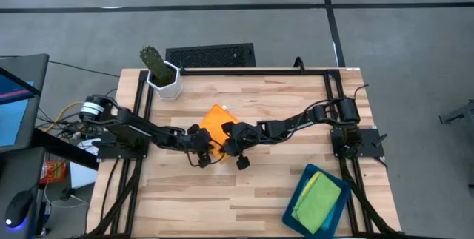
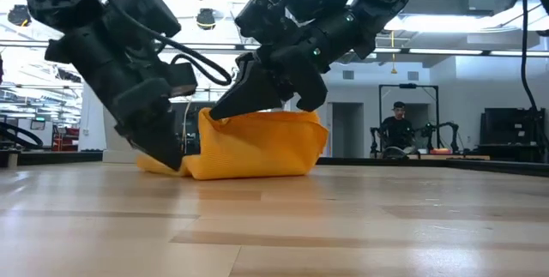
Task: Fold microfiber towels
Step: Fold the orange microfiber towel
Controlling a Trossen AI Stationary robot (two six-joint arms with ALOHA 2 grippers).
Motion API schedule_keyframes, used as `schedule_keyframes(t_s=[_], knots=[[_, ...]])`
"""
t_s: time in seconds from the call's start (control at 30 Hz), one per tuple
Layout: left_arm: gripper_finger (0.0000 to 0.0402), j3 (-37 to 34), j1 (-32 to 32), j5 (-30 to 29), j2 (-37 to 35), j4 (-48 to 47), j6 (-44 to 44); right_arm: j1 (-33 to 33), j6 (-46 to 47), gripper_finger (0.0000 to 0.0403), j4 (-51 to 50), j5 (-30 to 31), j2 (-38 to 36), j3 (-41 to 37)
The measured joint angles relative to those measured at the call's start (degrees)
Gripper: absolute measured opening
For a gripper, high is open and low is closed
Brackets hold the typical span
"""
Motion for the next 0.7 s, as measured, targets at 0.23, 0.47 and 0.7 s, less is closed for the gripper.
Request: schedule_keyframes(t_s=[0.23,0.47,0.7], knots=[[0.0,0.4,0.3,-0.5,1.2,0.9,0.0,0.0,0.0,0.0031,0.5,-0.1,3.0,-0.1],[0.0,0.4,0.7,0.0,1.3,1.3,-0.1,-0.1,-0.1,0.0028,2.8,-0.1,3.6,0.0],[0.0,0.3,0.7,0.0,1.3,1.3,-0.6,-0.8,0.2,0.0028,5.2,-0.1,3.6,0.0]])
